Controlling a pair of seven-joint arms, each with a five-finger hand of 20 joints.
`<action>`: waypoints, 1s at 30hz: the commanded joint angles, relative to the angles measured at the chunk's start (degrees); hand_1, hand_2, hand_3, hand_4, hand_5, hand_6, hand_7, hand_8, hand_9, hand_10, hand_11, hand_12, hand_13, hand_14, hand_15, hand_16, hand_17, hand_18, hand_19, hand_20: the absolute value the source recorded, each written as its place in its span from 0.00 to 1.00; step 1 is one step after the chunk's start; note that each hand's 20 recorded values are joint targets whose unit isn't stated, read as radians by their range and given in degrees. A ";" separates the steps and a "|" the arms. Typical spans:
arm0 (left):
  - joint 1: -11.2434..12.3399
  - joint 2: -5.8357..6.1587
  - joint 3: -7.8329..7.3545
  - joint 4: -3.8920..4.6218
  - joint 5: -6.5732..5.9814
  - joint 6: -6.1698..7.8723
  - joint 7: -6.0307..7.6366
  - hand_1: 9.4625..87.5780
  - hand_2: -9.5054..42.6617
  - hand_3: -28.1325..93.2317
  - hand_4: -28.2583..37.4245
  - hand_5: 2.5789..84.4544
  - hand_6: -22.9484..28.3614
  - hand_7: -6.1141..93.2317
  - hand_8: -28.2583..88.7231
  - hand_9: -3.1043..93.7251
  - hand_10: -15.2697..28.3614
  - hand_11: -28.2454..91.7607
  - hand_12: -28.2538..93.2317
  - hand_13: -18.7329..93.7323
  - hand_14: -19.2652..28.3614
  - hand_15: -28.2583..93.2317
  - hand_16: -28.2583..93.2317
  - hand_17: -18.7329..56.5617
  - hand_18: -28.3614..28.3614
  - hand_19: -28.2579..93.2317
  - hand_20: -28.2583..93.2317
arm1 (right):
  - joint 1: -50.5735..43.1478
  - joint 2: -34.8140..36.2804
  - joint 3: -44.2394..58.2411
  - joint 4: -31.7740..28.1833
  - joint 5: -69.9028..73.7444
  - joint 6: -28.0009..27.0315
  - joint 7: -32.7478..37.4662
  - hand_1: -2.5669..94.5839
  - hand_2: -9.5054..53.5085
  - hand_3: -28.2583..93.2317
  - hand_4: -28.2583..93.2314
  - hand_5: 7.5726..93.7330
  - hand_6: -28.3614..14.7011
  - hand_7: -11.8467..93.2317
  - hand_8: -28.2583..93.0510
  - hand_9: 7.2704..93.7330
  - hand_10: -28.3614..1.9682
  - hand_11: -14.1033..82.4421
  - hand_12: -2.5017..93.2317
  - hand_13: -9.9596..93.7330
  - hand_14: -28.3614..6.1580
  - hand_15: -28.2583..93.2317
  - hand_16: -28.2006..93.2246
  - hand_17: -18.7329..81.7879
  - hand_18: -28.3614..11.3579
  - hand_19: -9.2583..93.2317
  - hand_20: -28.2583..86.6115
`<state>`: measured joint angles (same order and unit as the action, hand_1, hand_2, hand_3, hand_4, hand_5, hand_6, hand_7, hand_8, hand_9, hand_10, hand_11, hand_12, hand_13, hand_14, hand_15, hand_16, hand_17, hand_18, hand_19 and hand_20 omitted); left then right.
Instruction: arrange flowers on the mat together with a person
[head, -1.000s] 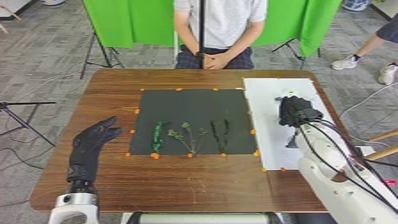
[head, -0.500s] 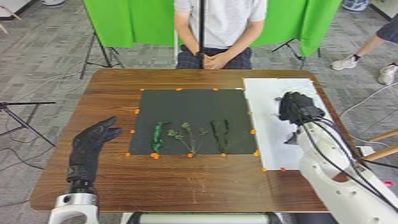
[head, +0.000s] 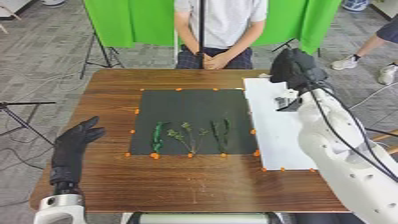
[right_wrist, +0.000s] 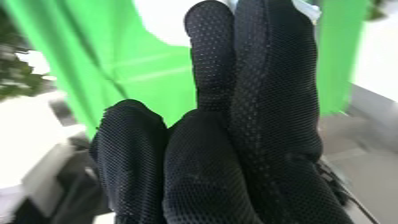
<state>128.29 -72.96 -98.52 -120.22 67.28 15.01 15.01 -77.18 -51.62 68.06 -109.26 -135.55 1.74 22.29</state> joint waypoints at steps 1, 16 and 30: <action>1.69 0.35 -2.41 1.66 -2.41 4.27 1.51 0.11 0.51 0.78 0.00 0.59 0.51 0.21 0.18 0.59 0.71 0.41 0.33 0.54 0.79 0.41 0.22 0.40 0.72 0.34 0.39 | 18.55 -11.61 -14.72 4.37 3.15 -3.64 -7.39 0.99 0.00 0.00 0.57 0.91 0.70 0.29 0.31 1.00 0.69 0.35 0.37 1.00 0.89 0.88 0.38 0.91 0.35 1.00 0.87; -0.25 0.81 -0.38 3.40 -3.99 6.93 1.10 0.15 0.81 0.70 0.00 0.59 0.52 0.20 0.18 0.60 0.71 0.41 0.33 0.56 0.80 0.43 0.21 0.42 0.72 0.35 0.40 | 23.91 -27.62 -31.80 17.38 -4.56 -14.61 -15.02 0.99 0.00 0.00 0.57 0.91 0.71 0.29 0.31 1.00 0.69 0.35 0.37 1.00 0.89 0.88 0.38 0.91 0.35 1.00 0.87; -1.48 1.39 1.82 4.20 -3.82 4.51 1.32 0.11 0.70 0.73 0.00 0.59 0.52 0.20 0.18 0.60 0.72 0.42 0.33 0.55 0.80 0.43 0.21 0.41 0.72 0.35 0.40 | 21.03 -30.07 -34.42 21.72 -9.08 -18.45 -11.49 0.98 0.00 0.00 0.57 0.90 0.73 0.30 0.30 1.00 0.69 0.33 0.37 1.00 0.89 0.87 0.38 0.90 0.35 1.00 0.86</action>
<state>126.51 -71.73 -97.50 -116.45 63.52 21.10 16.62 -54.72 -81.40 33.80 -88.41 -143.17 -14.77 9.36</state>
